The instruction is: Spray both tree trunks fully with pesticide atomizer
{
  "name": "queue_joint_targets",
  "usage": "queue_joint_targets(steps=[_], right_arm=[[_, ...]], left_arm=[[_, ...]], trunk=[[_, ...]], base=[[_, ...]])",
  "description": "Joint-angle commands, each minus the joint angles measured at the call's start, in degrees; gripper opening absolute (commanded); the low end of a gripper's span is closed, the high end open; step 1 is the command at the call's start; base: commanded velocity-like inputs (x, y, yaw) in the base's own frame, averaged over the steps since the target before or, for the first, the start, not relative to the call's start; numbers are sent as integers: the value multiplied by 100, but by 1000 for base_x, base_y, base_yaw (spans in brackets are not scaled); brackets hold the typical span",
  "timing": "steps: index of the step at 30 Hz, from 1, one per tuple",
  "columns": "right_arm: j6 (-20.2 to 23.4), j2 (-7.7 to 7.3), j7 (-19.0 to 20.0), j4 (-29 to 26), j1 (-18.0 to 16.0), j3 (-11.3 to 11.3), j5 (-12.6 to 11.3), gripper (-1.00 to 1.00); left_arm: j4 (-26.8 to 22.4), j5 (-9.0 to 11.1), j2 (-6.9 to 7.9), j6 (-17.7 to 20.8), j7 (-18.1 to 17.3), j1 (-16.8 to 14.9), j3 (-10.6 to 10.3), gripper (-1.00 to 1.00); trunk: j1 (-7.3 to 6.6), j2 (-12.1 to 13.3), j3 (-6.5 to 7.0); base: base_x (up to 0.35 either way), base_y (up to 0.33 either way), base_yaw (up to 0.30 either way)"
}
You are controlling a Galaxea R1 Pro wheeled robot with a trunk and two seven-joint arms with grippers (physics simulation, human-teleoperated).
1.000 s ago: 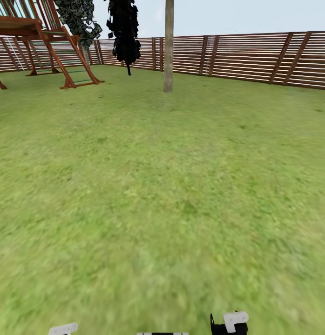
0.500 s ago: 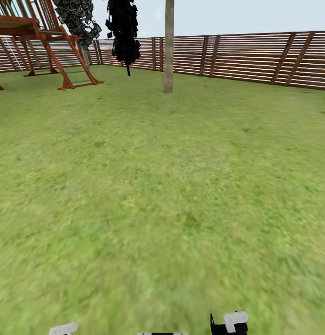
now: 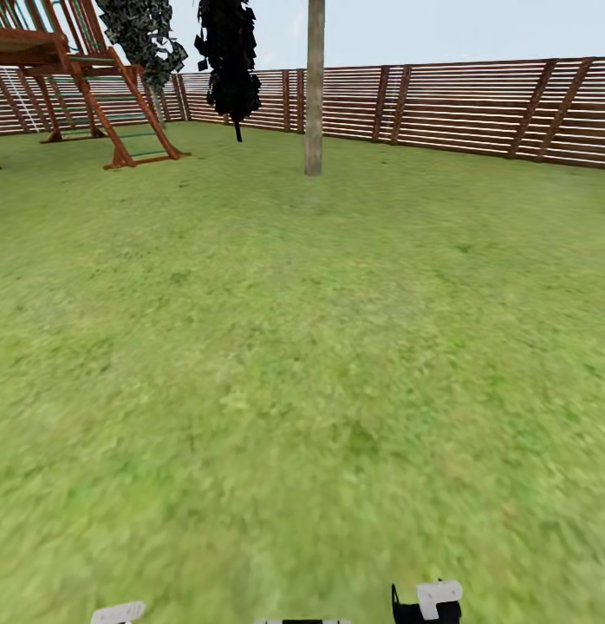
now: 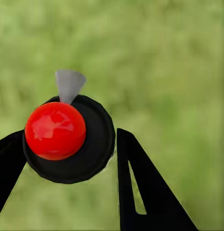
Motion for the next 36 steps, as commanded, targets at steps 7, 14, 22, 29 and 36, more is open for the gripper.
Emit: queue_joint_targets(steps=[7, 14, 22, 29, 36], right_arm=[[0, 0, 8, 0, 0, 0, 0, 100], [0, 5, 1, 0, 0, 3, 0, 100], [10, -2, 25, 8, 0, 1, 9, 100], [10, -48, 1, 9, 0, -1, 1, 100], [10, -79, -1, 9, 0, -1, 0, 100]], left_arm=[[0, 1, 0, -1, 0, 3, 2, -100], [0, 1, 0, 0, 0, 3, 2, -100], [0, 1, 0, -7, 0, 3, 2, -100], [0, 1, 0, -8, -3, 3, -3, -100], [0, -6, -6, -9, -1, 3, -7, -100]], trunk=[[0, 0, 0], [0, 0, 0], [0, 0, 0], [0, 0, 0], [0, 0, 0]], base=[[341, 0, -49], [341, 0, -199], [341, 0, -9], [341, 0, 0], [341, 0, 0]])
